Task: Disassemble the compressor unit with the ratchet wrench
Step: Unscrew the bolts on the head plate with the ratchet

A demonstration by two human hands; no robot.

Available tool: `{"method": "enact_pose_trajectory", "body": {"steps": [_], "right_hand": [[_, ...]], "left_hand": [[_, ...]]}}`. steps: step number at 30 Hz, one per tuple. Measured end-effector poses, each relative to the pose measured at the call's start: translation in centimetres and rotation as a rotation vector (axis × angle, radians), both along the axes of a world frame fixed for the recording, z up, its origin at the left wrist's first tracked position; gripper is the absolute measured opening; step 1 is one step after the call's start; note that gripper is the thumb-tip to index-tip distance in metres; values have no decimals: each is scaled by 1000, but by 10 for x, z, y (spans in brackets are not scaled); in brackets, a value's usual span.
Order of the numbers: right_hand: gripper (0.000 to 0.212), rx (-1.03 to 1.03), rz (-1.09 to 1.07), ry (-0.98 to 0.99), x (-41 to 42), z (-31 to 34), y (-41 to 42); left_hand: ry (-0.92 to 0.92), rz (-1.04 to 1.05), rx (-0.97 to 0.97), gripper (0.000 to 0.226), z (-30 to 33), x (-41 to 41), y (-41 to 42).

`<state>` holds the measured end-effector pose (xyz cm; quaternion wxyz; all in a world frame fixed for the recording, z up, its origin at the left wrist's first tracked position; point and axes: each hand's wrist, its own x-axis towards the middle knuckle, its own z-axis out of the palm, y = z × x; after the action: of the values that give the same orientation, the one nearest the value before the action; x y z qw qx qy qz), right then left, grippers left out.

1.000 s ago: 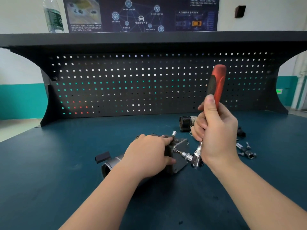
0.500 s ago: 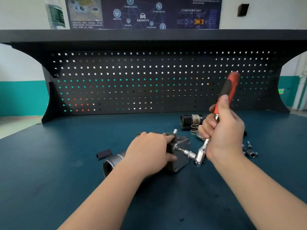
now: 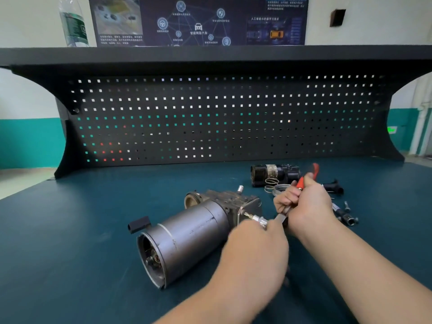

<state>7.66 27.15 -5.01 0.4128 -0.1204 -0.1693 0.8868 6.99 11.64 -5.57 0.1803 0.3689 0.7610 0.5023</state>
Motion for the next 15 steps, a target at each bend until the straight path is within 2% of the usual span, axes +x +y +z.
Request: {"method": "enact_pose_trajectory", "body": {"steps": [2, 4, 7, 9, 13, 15], "right_hand": [[73, -15, -24, -46, 1, 5, 0], [57, -24, -51, -85, 1, 8, -3], [49, 16, -109, -115, 3, 10, -10], [47, 157, -168, -150, 5, 15, -16], [39, 709, -264, -159, 9, 22, -31], [41, 980, -309, -210, 14, 22, -34]], "left_hand": [[-542, -93, 35, 45, -5, 2, 8], [-838, -113, 196, 40, -7, -2, 13], [-1041, -170, 358, 33, -7, -6, 13], [-1141, -174, 381, 33, -6, -8, 13], [-1223, -138, 397, 34, -6, -14, 16], [-1235, -129, 410, 31, -6, -17, 17]]}}
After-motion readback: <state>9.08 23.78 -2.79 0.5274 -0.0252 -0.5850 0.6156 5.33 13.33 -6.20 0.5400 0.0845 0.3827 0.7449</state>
